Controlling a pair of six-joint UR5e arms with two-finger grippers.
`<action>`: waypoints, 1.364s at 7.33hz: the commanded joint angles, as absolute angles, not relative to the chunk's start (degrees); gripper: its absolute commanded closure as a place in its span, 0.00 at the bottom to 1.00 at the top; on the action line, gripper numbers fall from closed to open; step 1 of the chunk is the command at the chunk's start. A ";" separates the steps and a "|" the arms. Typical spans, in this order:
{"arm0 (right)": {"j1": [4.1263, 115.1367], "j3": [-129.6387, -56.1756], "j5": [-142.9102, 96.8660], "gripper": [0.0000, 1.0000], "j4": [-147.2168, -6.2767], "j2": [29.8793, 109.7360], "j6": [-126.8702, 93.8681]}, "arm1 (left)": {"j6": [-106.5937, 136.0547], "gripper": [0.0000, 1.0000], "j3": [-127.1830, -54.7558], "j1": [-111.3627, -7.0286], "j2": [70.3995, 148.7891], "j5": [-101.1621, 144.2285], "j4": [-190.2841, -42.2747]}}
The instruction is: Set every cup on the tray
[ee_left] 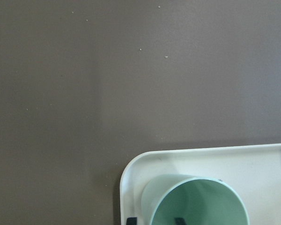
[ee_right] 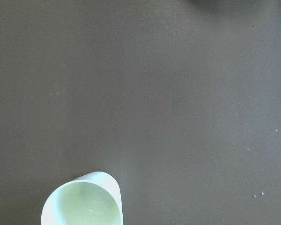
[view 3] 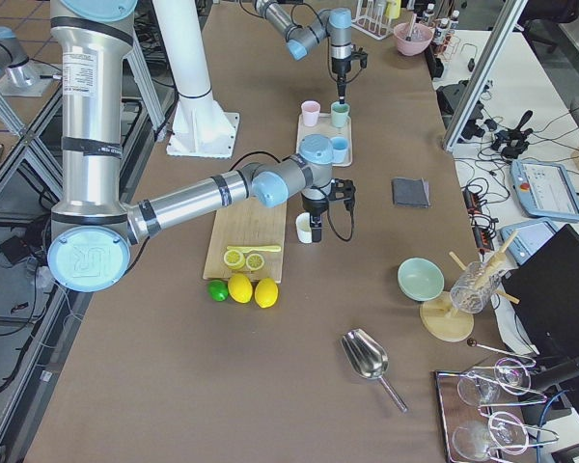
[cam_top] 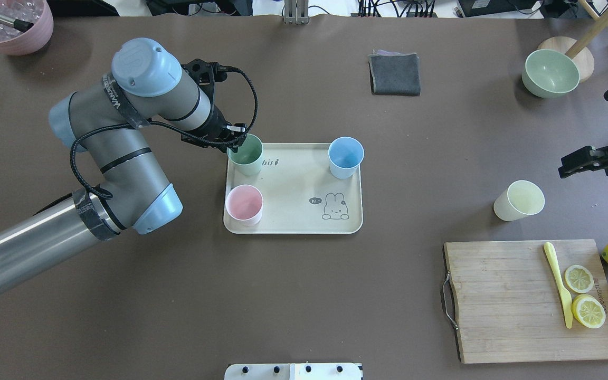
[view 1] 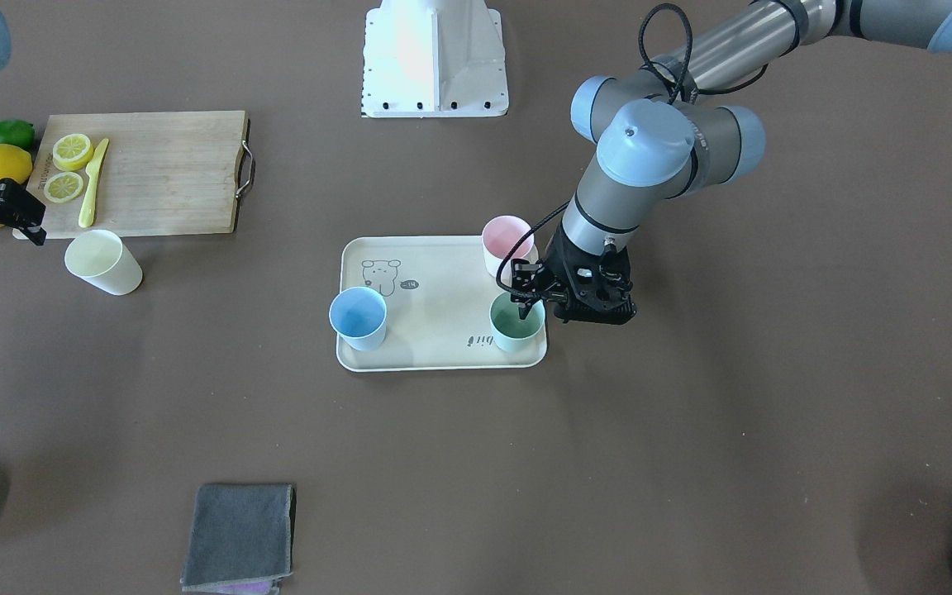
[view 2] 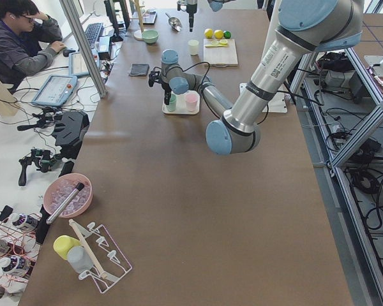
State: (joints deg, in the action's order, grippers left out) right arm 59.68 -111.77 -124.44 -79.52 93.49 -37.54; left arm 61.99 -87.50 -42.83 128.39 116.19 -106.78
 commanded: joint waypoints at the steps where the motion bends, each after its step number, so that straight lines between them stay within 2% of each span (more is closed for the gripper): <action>1: 56.53 -111.27 -122.09 0.13 -79.54 93.25 -39.80 | 53.76 0.02 -88.94 -49.88 127.89 121.79 -102.76; 2: 54.69 -110.75 -120.95 0.32 -79.11 93.25 -41.21 | 51.18 0.02 -88.77 -51.23 126.84 121.90 -101.96; 3: 53.71 -110.31 -120.85 0.45 -77.88 93.25 -42.35 | 50.72 0.02 -88.77 -51.94 126.48 121.90 -101.95; 4: 53.01 -109.43 -120.85 0.48 -76.74 93.25 -42.89 | 50.71 0.02 -88.68 -51.94 126.47 121.90 -101.95; 7: 51.77 -108.72 -120.67 0.47 -75.94 92.82 -43.50 | 50.71 0.02 -88.59 -51.94 126.47 121.90 -101.95; 8: 51.25 -108.29 -120.59 0.51 -75.85 92.64 -44.03 | 50.71 0.02 -88.51 -51.94 126.47 121.82 -102.04; 9: 51.07 -107.93 -120.32 0.99 -75.85 91.68 -44.73 | 50.71 0.02 -88.51 -51.94 126.47 121.90 -101.95; 10: 50.98 -107.67 -120.32 1.00 -75.85 90.71 -44.74 | 50.71 0.02 -88.42 -51.94 126.56 121.90 -101.95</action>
State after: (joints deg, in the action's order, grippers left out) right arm 51.19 -108.05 -120.43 -75.86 91.80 -44.42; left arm 50.71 -88.50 -51.94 126.49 121.88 -101.97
